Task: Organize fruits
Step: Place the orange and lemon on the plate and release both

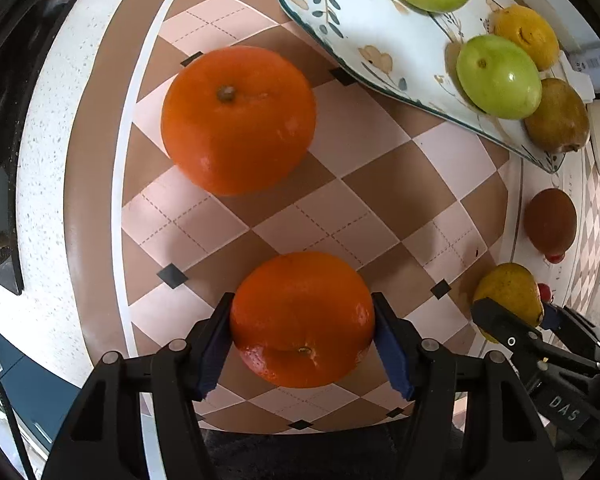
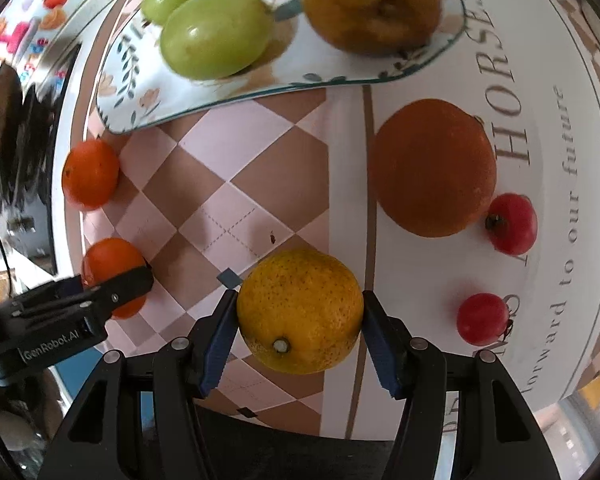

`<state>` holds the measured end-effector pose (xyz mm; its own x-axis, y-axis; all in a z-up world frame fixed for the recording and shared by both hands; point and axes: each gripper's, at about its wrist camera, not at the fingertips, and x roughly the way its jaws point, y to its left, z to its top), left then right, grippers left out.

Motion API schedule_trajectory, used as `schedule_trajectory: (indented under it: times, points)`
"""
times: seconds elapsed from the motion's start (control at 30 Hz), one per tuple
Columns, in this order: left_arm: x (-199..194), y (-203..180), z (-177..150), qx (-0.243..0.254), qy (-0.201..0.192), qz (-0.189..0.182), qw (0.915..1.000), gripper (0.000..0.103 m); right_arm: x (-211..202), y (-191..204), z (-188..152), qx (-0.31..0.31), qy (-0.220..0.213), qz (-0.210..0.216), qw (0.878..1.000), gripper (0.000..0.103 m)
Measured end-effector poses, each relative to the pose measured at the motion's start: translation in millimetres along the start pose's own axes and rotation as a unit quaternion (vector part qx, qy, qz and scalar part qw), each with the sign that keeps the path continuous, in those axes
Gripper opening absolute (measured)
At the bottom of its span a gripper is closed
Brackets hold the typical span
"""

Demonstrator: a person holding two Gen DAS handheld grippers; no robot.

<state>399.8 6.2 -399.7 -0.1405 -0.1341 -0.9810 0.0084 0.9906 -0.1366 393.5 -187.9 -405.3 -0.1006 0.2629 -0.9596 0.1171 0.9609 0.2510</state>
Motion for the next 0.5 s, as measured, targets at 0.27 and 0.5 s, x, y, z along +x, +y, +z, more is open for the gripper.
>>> schedule_trajectory:
  times: [0.27, 0.5]
  points:
    - [3, -2, 14, 0.008, -0.001, 0.009, 0.9999, 0.063, 4, -8, 3, 0.010, 0.005, 0.007, 1.000, 0.064]
    - [-5, -15, 4, 0.010, -0.010, -0.001, 0.9999, 0.062, 0, 1, -4, -0.007, -0.007, 0.004, 1.000, 0.062]
